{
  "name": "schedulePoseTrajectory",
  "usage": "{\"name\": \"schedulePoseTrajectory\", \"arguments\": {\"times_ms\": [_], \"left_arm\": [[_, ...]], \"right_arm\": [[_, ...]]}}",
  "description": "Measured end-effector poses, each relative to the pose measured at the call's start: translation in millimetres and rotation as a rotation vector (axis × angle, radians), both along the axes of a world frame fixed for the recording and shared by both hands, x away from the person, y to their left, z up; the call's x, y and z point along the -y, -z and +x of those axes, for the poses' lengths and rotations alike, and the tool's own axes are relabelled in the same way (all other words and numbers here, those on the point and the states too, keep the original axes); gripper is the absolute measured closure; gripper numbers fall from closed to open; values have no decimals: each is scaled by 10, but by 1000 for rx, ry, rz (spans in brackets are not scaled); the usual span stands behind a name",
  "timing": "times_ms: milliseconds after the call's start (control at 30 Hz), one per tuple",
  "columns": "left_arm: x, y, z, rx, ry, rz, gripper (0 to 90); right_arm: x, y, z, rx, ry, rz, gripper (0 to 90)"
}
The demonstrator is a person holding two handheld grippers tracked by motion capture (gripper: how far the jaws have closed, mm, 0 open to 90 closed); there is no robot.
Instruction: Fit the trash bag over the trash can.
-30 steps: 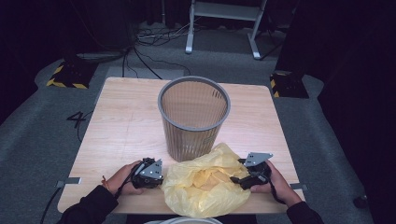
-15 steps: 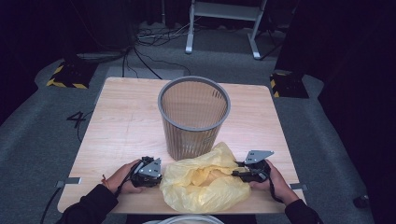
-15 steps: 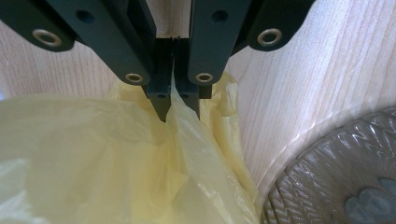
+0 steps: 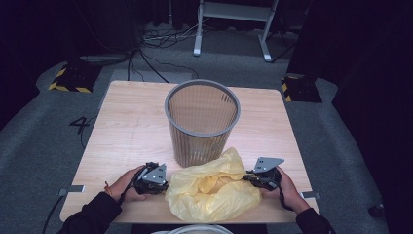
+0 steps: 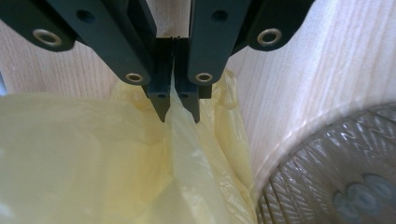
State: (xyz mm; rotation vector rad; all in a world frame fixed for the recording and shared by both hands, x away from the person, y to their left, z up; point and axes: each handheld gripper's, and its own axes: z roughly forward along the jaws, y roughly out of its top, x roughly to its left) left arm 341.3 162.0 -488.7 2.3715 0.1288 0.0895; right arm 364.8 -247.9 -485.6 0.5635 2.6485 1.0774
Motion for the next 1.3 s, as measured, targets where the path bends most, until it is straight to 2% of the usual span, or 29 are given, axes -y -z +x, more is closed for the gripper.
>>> {"name": "schedulePoseTrajectory", "arguments": {"times_ms": [167,300,500,633,733,867,967,1100,1167,1300], "left_arm": [[-21,-38,-8,7,6,-23,896],[-50,-75,-32,21,28,-21,897],[-131,-217,-30,25,50,-89,897],[-140,-297,-54,53,56,-84,897],[-169,-346,-56,78,30,-101,897],[-181,-452,-113,94,52,-144,898],[-178,-528,-147,125,57,-135,898],[-184,-580,-163,129,70,-126,899],[-196,-610,-156,130,79,-139,898],[-215,-688,-147,138,92,-134,899]], "right_arm": [[-23,-88,-40,30,-18,20,844],[-59,-159,-81,48,-43,29,848],[-118,-303,-119,59,-108,24,854],[-151,-422,-125,63,-155,26,863],[-168,-545,-138,90,-166,44,864],[-179,-672,-193,140,-172,64,864],[-178,-748,-236,168,-172,74,864],[-192,-817,-277,186,-180,74,864],[-194,-849,-289,183,-195,81,865],[-196,-901,-259,166,-226,79,869]]}}
